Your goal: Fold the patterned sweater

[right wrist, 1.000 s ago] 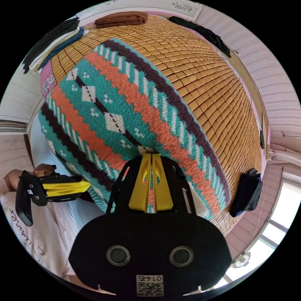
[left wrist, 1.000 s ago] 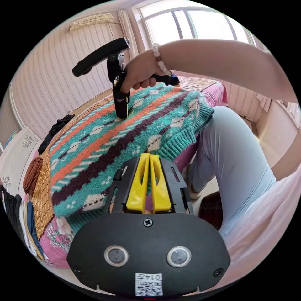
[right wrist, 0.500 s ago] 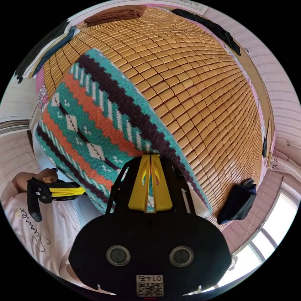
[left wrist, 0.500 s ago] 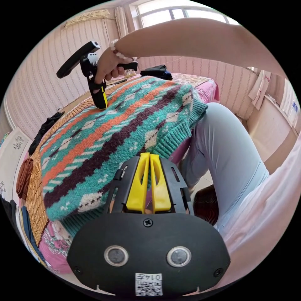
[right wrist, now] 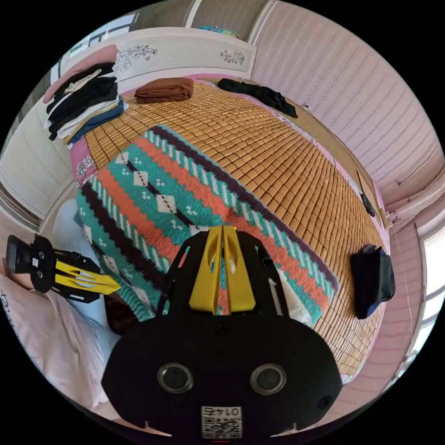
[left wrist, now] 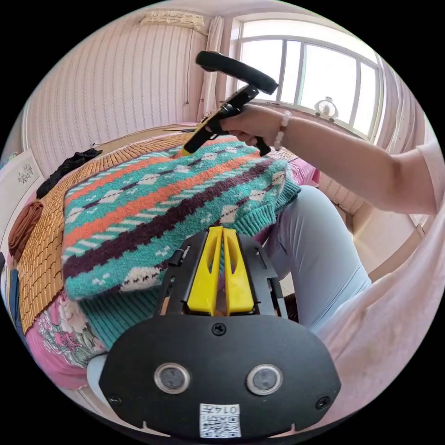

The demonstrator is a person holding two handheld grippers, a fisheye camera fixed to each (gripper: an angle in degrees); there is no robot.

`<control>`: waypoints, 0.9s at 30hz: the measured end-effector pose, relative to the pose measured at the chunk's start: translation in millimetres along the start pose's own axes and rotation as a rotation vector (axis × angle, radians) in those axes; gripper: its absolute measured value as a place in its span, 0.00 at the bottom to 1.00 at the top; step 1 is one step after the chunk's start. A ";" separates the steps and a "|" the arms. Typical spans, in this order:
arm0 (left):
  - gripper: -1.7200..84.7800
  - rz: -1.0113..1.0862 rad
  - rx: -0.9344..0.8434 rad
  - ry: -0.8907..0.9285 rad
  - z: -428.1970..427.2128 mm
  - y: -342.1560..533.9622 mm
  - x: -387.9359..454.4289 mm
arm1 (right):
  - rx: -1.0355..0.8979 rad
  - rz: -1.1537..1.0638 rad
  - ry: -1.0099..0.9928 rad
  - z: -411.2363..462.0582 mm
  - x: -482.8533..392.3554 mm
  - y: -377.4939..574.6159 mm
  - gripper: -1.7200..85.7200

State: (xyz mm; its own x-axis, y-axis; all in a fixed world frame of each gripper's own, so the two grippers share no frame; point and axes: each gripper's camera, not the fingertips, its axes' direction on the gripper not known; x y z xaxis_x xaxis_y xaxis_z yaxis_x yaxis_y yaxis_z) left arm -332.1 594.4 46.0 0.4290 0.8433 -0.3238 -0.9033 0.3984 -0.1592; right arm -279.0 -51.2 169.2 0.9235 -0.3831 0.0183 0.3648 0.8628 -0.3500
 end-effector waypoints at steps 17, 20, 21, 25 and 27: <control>0.11 0.072 0.078 0.105 52.1 -190.7 -40.1 | 0.252 0.798 -0.299 -31.8 128.6 425.5 0.26; 0.11 0.097 0.004 0.119 90.5 -239.6 -33.3 | 0.274 0.813 -0.354 -21.2 148.5 438.6 0.26; 0.12 0.102 -0.017 0.128 105.0 -256.4 -30.0 | 0.272 0.811 -0.366 -19.1 152.5 440.3 0.26; 0.12 0.085 -0.097 0.150 146.7 -305.2 -21.6 | 0.220 0.776 -0.460 -1.9 177.5 453.1 0.22; 0.16 0.078 -0.107 0.101 176.5 -332.5 -16.5 | 0.203 0.778 -0.462 2.3 185.7 461.5 0.18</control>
State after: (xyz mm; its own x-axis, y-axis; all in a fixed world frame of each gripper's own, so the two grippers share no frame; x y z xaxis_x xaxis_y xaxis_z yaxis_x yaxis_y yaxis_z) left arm -39.8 511.8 268.9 0.3611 0.8274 -0.4302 -0.9303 0.2880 -0.2271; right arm 61.1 276.6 13.2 0.8564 0.4604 0.2338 -0.4045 0.8796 -0.2505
